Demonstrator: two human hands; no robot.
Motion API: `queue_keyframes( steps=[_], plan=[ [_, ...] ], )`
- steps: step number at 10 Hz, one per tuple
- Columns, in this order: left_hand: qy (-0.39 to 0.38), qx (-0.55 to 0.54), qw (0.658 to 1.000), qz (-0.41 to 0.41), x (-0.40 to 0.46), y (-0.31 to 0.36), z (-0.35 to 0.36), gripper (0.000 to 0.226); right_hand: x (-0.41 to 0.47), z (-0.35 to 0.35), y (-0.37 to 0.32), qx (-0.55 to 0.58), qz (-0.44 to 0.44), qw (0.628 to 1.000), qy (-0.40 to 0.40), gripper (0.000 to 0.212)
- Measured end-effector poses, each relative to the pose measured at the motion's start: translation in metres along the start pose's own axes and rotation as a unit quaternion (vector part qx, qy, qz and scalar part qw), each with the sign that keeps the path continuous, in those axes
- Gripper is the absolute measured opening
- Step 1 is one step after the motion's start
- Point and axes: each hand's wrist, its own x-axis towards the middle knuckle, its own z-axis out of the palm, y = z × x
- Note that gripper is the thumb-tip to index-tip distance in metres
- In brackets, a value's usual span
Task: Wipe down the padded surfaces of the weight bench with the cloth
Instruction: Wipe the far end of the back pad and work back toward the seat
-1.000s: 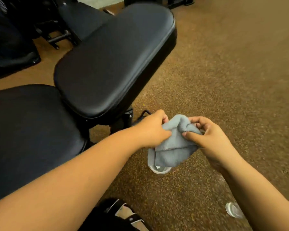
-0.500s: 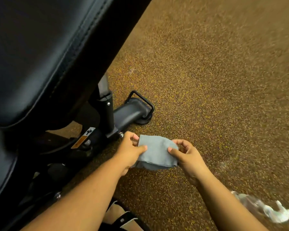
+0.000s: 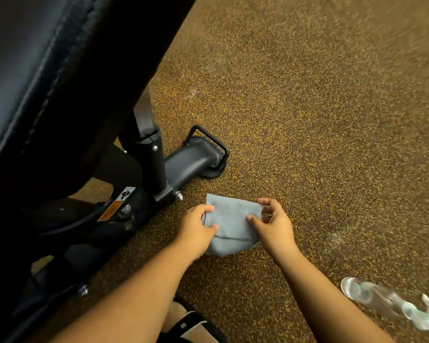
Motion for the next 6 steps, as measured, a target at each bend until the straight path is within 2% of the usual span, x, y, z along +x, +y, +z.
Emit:
queue_keyframes(
  steps=[2,3,4,5,6],
  plan=[
    [0.023,0.078,0.997,0.012,0.002,0.004,-0.003,0.038,0.002,0.002,-0.003,-0.027,0.008,1.000,-0.003,0.049],
    [0.042,0.127,0.991,0.012,-0.001,0.014,-0.014,0.033,0.001,0.000,-0.009,-0.074,-0.012,0.997,0.024,0.059],
    [0.050,0.196,0.979,0.024,-0.015,0.036,-0.029,0.031,-0.010,-0.012,-0.034,-0.149,-0.031,0.987,0.047,0.059],
    [0.038,0.207,0.975,0.067,-0.029,0.068,-0.044,0.029,-0.020,-0.025,-0.070,-0.181,-0.072,0.979,0.067,0.059],
    [0.020,0.195,0.971,0.135,-0.050,0.128,-0.065,0.034,-0.032,-0.042,-0.132,-0.172,-0.138,0.970,0.100,0.058]
  ],
)
